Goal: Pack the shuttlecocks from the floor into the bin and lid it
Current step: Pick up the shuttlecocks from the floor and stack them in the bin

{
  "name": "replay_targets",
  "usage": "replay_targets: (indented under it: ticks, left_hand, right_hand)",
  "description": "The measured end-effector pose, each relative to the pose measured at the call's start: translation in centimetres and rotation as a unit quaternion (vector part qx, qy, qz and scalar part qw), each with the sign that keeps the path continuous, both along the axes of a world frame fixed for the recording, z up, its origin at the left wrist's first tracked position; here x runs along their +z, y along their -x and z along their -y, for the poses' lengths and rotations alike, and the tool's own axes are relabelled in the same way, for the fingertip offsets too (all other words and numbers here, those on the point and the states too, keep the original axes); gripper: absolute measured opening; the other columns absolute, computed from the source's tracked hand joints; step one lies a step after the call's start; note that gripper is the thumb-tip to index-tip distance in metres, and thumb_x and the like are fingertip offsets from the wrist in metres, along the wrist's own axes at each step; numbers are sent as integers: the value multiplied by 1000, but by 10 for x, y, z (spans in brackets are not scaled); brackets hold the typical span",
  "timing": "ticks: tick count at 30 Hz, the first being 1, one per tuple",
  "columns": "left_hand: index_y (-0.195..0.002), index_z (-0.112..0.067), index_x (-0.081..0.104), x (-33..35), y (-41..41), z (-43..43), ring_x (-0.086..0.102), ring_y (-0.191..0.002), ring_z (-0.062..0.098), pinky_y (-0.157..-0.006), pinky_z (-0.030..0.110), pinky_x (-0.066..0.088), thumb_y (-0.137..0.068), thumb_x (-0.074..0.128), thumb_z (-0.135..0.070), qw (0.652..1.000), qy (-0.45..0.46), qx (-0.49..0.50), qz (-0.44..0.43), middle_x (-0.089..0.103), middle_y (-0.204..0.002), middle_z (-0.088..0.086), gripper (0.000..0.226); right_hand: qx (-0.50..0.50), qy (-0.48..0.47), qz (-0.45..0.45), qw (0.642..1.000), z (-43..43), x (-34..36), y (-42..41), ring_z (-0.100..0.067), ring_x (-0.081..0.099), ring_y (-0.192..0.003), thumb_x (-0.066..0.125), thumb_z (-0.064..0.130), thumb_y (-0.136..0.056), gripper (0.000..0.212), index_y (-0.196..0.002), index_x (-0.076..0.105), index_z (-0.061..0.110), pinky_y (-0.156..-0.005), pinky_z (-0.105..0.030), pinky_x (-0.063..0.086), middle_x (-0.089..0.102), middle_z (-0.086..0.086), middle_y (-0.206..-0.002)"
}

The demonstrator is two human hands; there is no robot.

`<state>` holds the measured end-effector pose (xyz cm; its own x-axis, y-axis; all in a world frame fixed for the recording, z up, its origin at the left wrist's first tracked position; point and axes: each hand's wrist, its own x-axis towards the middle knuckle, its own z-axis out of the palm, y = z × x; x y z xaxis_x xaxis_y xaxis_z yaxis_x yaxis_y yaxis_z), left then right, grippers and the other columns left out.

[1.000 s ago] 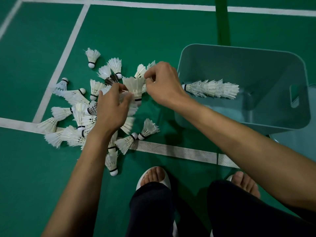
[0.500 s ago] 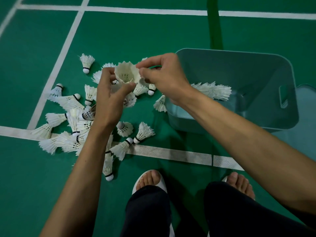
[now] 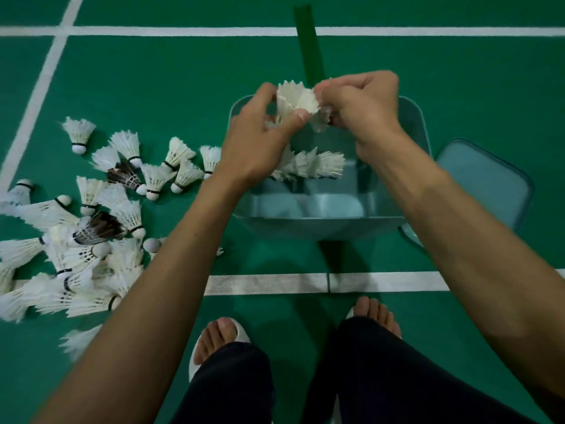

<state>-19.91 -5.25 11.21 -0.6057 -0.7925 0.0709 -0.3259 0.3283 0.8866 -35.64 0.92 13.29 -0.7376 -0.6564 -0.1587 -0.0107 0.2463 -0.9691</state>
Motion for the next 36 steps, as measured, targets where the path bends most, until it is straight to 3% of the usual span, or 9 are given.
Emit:
replay_targets:
  ticks: [2,5,9,12,20,23,28,33,36]
  left_hand:
    - [-102,-21,53,-15,17,-4,65,-90,26,-85,48,55,-88,59,-60,997,13,-21,68,68,-93,-6,42]
    - [-92,-20,42,-38,36,-2,56,-85,32,-69,41,42,-90,58,-64,978,27,-40,205,54,-83,-2,47]
    - [-95,-20,44,-56,53,5,53,-88,31,-66,37,33,-91,56,-64,947,19,-58,315,53,-95,2,46]
    - [-101,-20,50,-63,60,10,58,-95,32,-75,38,42,-89,60,-59,923,-13,-90,375,58,-105,5,42]
    - [-81,-24,47,-78,52,20,56,-78,18,-67,34,42,-87,66,-58,891,-33,-157,425,58,-90,-1,40]
    - [-79,-25,45,-86,52,21,54,-79,19,-66,34,40,-86,66,-59,890,-28,-176,420,54,-88,-2,40]
    - [-98,-20,53,-92,57,29,57,-88,20,-70,31,44,-90,66,-51,874,-74,-206,434,54,-108,0,35]
    - [-116,-18,52,-95,63,33,54,-103,27,-82,36,45,-90,65,-51,864,-82,-216,448,52,-121,2,44]
    - [-114,-20,52,-98,65,35,53,-103,29,-81,36,42,-88,67,-52,864,-80,-211,449,55,-127,6,44]
  right_hand:
    - [-44,-56,-2,997,-10,-12,25,-21,74,-69,81,7,-63,20,-78,78,-5,-73,-48,65,77,-20,-80]
    - [-72,-181,-114,974,-22,-27,55,-21,62,-61,72,15,-60,30,-81,76,-6,-65,-44,64,75,-24,-79]
    - [-15,-328,-298,896,-33,-33,59,-35,66,-89,64,7,-82,9,-86,66,0,-79,-41,53,67,-22,-92]
    - [39,-373,-326,868,-28,-45,52,-44,64,-110,67,5,-84,19,-103,66,0,-88,-42,53,68,-26,-116]
    - [4,-361,-194,912,-3,-80,64,-35,66,-111,69,9,-88,25,-112,66,2,-94,-34,52,69,-16,-121]
    - [-42,-338,-131,931,2,-90,72,-28,64,-98,68,9,-90,23,-112,67,3,-82,-27,50,67,-9,-110]
    - [-78,-325,-67,940,4,-105,77,-22,60,-86,66,5,-89,13,-102,63,5,-76,-23,47,62,-4,-97]
    - [-70,-314,68,944,21,-158,94,-35,74,-83,61,-7,-65,32,-96,63,-2,-80,-54,62,65,-13,-81]
    - [-71,-319,86,941,27,-185,107,-35,73,-82,58,-7,-60,62,-122,60,-5,-80,-54,62,65,-14,-90]
